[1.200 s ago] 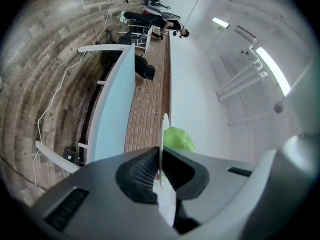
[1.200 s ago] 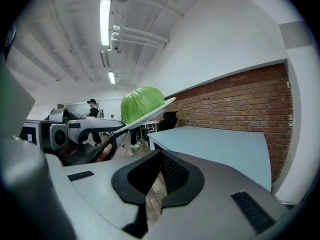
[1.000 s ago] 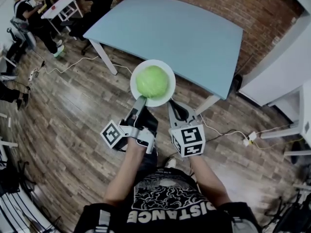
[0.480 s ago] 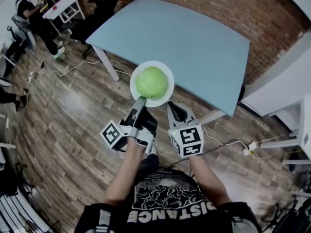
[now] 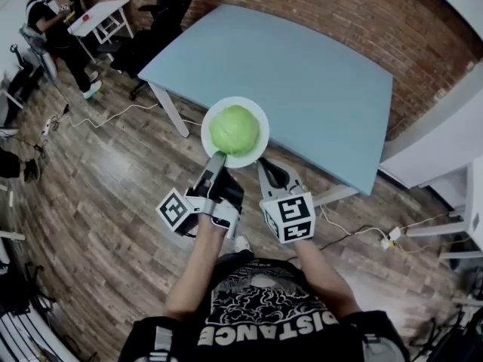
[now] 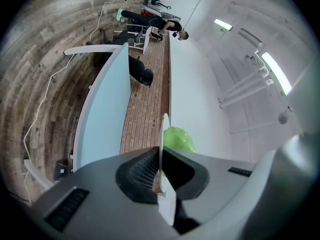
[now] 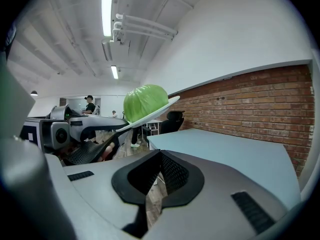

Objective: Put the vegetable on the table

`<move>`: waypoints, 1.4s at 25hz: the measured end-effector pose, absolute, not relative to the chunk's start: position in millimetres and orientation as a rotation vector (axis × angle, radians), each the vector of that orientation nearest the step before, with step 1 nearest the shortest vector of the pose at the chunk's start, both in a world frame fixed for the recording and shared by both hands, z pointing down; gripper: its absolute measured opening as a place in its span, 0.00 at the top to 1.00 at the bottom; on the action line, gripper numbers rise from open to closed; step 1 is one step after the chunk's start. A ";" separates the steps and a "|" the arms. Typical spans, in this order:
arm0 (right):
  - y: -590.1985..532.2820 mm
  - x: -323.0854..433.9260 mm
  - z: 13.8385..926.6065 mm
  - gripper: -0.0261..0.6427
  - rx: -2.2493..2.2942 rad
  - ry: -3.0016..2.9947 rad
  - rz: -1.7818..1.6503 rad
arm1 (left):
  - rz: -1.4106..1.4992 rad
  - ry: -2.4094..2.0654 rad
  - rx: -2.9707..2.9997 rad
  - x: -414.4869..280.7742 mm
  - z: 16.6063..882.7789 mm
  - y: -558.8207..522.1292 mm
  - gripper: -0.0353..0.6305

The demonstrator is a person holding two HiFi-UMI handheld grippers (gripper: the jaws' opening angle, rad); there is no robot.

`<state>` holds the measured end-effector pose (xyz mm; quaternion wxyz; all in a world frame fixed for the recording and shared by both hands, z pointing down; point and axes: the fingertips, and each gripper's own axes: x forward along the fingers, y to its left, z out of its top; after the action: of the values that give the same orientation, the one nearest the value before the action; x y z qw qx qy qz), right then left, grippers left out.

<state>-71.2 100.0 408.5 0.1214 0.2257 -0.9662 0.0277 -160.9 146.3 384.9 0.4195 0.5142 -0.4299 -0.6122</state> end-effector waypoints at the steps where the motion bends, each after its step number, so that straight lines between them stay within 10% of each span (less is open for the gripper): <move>1: 99.6 -75.7 409.2 0.95 0.660 -2.821 0.081 | -1.533 -1.075 1.288 -165.2 385.3 145.4 0.93; 35: 13.2 -137.0 418.0 0.95 0.709 -2.823 0.141 | -1.475 -1.057 1.305 -225.4 394.1 65.6 0.93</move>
<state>-137.0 13.2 418.0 0.1133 0.2416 -0.9625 0.0482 -225.4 65.6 394.1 0.4376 0.5250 -0.4253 -0.5934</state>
